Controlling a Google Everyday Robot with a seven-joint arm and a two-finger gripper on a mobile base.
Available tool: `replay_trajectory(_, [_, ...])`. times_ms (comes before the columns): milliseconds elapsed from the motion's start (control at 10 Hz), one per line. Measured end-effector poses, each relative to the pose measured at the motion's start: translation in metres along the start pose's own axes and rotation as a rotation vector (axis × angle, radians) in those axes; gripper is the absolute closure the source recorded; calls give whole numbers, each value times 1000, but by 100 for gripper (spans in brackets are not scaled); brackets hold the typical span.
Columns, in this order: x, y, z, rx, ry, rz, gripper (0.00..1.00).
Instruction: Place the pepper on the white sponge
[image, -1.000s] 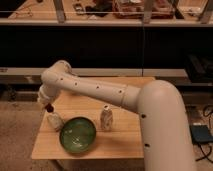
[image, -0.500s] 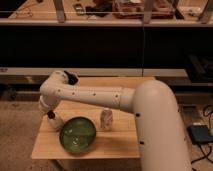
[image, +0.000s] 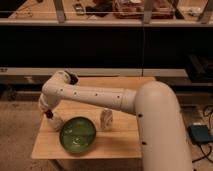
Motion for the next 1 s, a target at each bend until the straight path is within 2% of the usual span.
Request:
replay_trajectory(500, [-1,0,1,-1,-1,-2,90])
replay_trajectory(800, [-1,9,5,-46,19,-26,90])
replay_trajectory(1000, [-10,15,13,-83,-2,-56,90])
